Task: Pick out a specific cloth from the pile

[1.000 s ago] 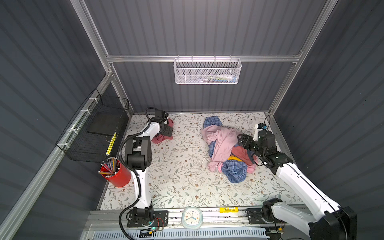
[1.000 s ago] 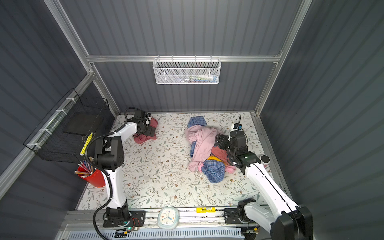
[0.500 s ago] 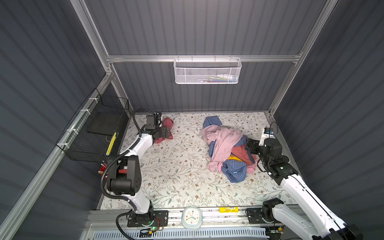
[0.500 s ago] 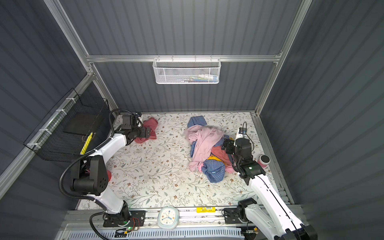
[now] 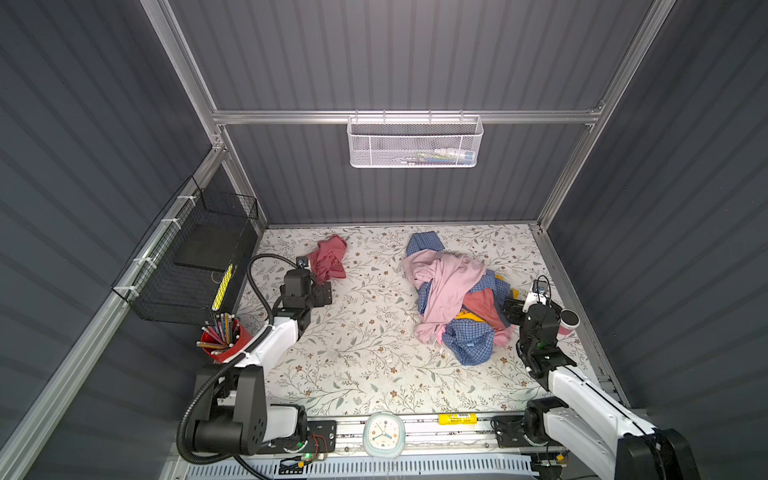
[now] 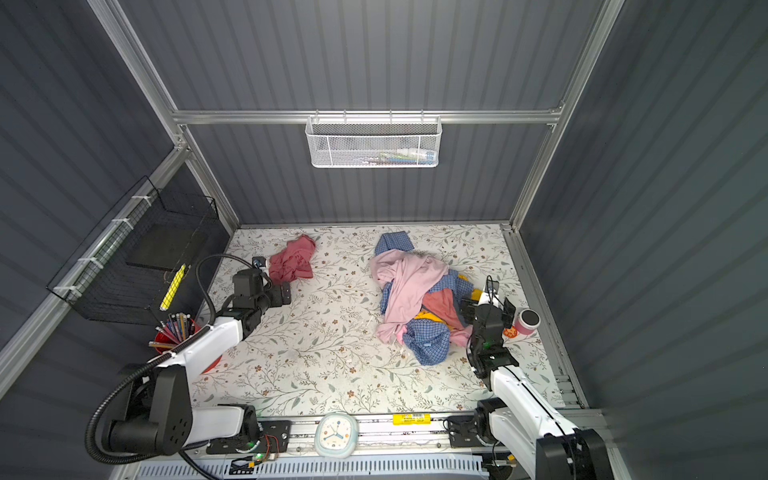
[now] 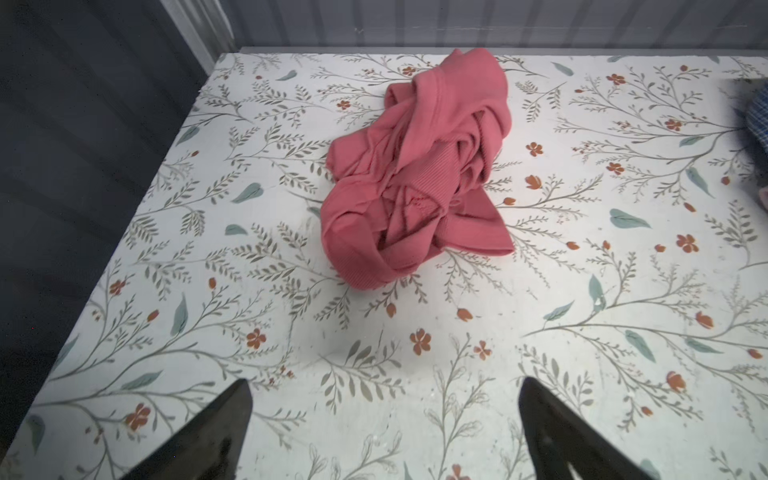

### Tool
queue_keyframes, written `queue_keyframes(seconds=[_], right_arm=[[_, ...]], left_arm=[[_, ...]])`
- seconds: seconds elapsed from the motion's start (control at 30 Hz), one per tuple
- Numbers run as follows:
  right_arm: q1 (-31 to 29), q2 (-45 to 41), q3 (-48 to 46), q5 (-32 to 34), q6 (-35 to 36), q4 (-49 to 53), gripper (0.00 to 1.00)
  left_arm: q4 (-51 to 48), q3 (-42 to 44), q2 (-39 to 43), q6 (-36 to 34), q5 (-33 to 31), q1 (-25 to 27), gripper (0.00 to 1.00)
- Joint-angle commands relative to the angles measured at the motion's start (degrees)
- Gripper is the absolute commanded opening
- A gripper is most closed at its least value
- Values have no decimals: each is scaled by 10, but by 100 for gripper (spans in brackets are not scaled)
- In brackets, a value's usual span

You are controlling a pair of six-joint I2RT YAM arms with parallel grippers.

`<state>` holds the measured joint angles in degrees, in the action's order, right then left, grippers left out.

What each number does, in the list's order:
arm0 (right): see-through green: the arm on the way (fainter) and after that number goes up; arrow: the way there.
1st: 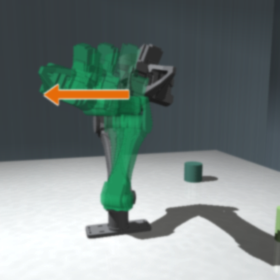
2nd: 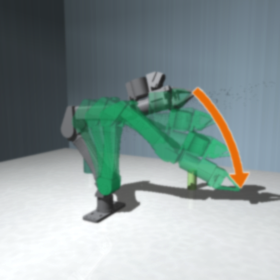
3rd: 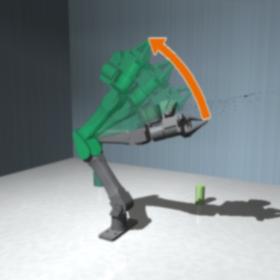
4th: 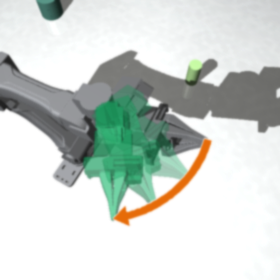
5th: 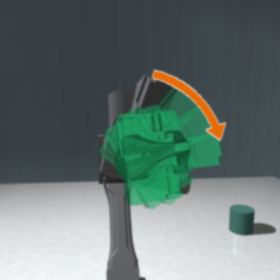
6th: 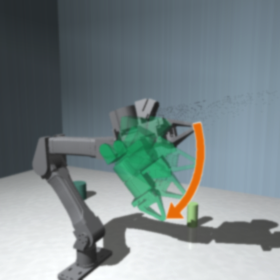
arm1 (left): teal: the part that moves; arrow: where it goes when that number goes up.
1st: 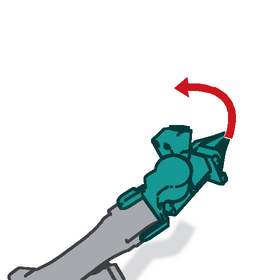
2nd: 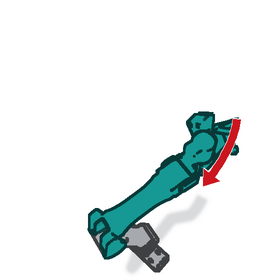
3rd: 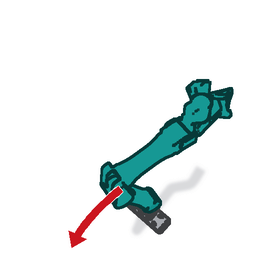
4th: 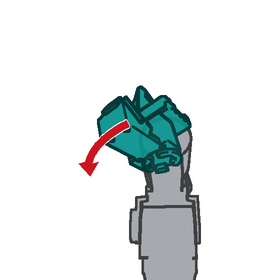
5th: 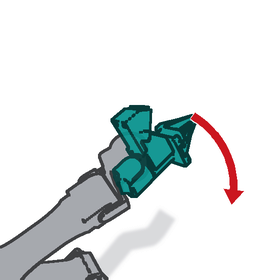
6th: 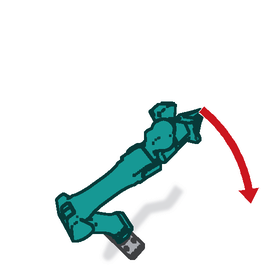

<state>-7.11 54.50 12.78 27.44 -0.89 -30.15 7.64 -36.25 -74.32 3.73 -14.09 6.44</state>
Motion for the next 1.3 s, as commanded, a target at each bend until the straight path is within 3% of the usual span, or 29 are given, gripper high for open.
queue_keyframes(seconds=[0.0, 0.23, 0.33, 0.5, 0.6, 0.7, 0.87, 0.93, 1.03, 1.1, 1.17, 1.27], right_arm=[[20, 33, -24, -9, -4, -134, 99], [45, 156, -22, -43, 2, -284, 99], [51, 170, 16, -68, -21, -221, 99], [55, 272, -9, -107, -12, -382, 99], [55, 302, -4, -128, -3, -400, 99], [56, 286, 29, -126, -13, -306, 99], [63, 293, 39, -141, -13, -299, 99], [63, 299, 37, -140, -12, -315, 99], [67, 296, 42, -141, -17, -300, 99], [69, 296, 42, -142, -20, -299, 99], [71, 296, 44, -142, -21, -296, 99], [72, 296, 44, -143, -23, -294, 99]], left_arm=[[102, 48, 26, 14, -59, 3, 100], [259, 136, 12, -1, -81, 2, 100], [333, 153, -33, 10, -94, 2, 100], [433, 162, -105, -7, -88, 3, 100], [478, 169, -128, -19, -95, 3, 100], [513, 172, -157, -27, -86, 2, 100], [631, 175, -250, -56, -54, 2, 100], [504, 136, -225, -43, -45, 2, 100], [439, 98, -233, -38, -46, -2, 100], [485, 104, -246, -46, -51, -2, 100], [449, 98, -236, -40, -51, -2, 100], [472, 103, -242, -42, -51, -2, 100]])
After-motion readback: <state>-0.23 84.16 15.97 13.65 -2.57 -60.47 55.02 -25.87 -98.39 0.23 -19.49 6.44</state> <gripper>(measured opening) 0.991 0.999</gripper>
